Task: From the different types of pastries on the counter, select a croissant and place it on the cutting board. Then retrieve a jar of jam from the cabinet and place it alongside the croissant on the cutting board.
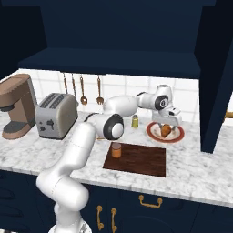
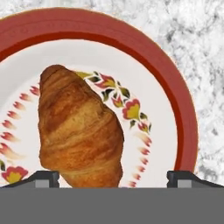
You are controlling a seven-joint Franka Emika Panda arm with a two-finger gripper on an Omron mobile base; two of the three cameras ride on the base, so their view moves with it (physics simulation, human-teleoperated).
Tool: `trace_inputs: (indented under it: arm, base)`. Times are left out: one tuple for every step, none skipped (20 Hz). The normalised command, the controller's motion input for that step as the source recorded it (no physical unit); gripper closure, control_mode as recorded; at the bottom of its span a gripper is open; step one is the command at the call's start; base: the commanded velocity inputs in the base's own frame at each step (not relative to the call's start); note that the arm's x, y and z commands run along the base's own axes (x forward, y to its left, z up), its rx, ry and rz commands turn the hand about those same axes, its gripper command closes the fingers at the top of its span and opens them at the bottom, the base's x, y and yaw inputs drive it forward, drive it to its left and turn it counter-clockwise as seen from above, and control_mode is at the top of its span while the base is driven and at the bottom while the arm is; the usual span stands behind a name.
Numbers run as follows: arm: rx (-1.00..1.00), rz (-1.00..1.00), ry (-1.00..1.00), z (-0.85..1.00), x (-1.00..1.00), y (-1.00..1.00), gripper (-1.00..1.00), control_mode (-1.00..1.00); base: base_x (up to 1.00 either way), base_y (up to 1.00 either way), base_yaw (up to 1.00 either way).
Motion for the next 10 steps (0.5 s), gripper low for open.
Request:
trace_inputs:
  arm:
    - [0.01, 0.00, 0.15, 0.00, 0.39, 0.00, -1.00, -1.00]
    - [0.04, 0.00, 0.19, 0.00, 0.27, 0.00, -1.00, -1.00]
    - [0.07, 0.00, 0.23, -0.01, 0.09, 0.00, -1.00, -1.00]
    - [0.09, 0.00, 0.24, -0.06, 0.00, 0.00, -1.00, -1.00]
    - [0.11, 0.00, 0.25, -0.06, 0.00, 0.00, -1.00, -1.00]
    - [0.11, 0.00, 0.24, -0.06, 0.00, 0.00, -1.00, -1.00]
    - [0.15, 0.00, 0.24, -0.05, 0.00, 0.00, -1.00, -1.00]
    - [0.16, 0.00, 0.24, -0.05, 0.00, 0.00, -1.00, -1.00]
    - [0.16, 0.00, 0.22, -0.08, 0.00, -0.01, -1.00, -1.00]
    - [0.16, 0.00, 0.20, -0.10, 0.00, -0.09, -1.00, -1.00]
  base:
    - [0.00, 0.00, 0.00]
    - [0.00, 0.00, 0.00]
    - [0.00, 0.00, 0.00]
    - [0.00, 0.00, 0.00]
    - [0.00, 0.00, 0.00]
    - [0.00, 0.00, 0.00]
    - [0.00, 0.00, 0.00]
    - [0.00, 0.00, 0.00]
    - [0.00, 0.00, 0.00]
    - [0.00, 0.00, 0.00]
